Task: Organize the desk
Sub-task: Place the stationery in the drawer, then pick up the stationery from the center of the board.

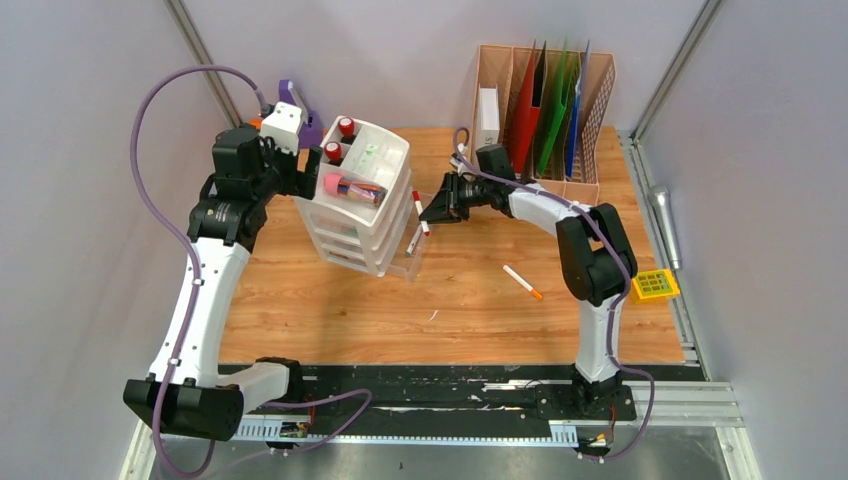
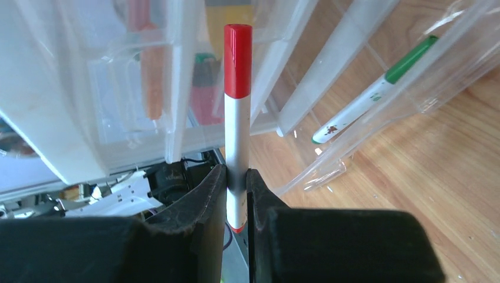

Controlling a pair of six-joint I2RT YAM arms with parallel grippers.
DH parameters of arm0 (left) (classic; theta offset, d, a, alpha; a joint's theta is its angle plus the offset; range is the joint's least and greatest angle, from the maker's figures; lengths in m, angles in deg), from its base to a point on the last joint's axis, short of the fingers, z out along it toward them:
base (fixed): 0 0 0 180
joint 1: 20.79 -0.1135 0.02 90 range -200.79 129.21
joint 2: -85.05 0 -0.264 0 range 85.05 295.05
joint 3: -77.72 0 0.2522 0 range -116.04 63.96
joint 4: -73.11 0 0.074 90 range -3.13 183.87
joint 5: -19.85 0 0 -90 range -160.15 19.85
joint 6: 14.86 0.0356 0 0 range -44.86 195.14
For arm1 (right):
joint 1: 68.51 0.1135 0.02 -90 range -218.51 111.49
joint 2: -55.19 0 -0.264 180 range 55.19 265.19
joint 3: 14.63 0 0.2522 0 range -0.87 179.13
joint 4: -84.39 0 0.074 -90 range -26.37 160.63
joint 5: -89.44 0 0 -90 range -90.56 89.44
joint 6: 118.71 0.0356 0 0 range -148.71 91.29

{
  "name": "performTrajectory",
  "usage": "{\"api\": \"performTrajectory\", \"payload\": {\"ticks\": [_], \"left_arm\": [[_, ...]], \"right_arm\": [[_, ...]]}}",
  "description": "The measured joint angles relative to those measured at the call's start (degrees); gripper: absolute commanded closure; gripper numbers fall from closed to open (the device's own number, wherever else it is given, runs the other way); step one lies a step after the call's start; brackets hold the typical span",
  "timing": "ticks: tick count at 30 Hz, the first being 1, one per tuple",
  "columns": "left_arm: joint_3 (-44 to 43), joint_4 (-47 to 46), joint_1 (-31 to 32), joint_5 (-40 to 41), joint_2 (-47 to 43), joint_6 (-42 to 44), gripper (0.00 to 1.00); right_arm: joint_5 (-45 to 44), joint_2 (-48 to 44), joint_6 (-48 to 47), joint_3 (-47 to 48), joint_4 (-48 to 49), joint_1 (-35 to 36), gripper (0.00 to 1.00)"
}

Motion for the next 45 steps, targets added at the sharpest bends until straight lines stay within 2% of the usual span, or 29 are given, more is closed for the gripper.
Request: {"api": "performTrajectory", "payload": {"ticks": [3, 9, 11, 16, 21, 26, 32, 35, 39, 45], "left_arm": [[0.0, 0.0, 0.0, 0.0, 0.0, 0.0, 0.0], [0.0, 0.0, 0.0, 0.0, 0.0, 0.0, 0.0], [0.0, 0.0, 0.0, 0.0, 0.0, 0.0, 0.0], [0.0, 0.0, 0.0, 0.0, 0.0, 0.1, 0.0], [0.0, 0.0, 0.0, 0.0, 0.0, 0.2, 0.0], [0.0, 0.0, 0.0, 0.0, -0.1, 0.3, 0.0], [0.0, 0.0, 0.0, -0.3, -0.5, 0.5, 0.0], [0.0, 0.0, 0.0, -0.8, -0.9, 0.6, 0.0], [0.0, 0.0, 0.0, -1.6, -1.2, 0.6, 0.0], [0.0, 0.0, 0.0, -2.6, -1.2, 0.5, 0.0]], "right_arm": [[-1.0, 1.3, 2.6, 0.0, 1.0, 0.0, 0.91], [-1.7, 3.3, 5.5, 0.2, 1.6, 0.1, 0.66], [-1.6, 4.1, 5.9, 0.9, 1.4, 0.3, 0.61], [-1.6, 5.2, 4.7, 3.5, 0.4, 1.2, 0.52], [-2.2, 4.6, 0.9, 4.2, -1.7, 1.3, 0.51], [-5.3, -1.1, -9.3, 3.3, -8.2, -0.2, 0.51], [-15.1, -12.5, -30.4, 0.9, -19.3, -1.8, 0.48], [-20.3, -18.4, -41.1, -3.6, -24.1, -1.9, 0.48], [-26.5, -21.9, -51.3, -10.6, -29.1, -2.1, 0.47], [-33.5, -22.3, -58.7, -21.4, -34.6, -3.1, 0.48]]}}
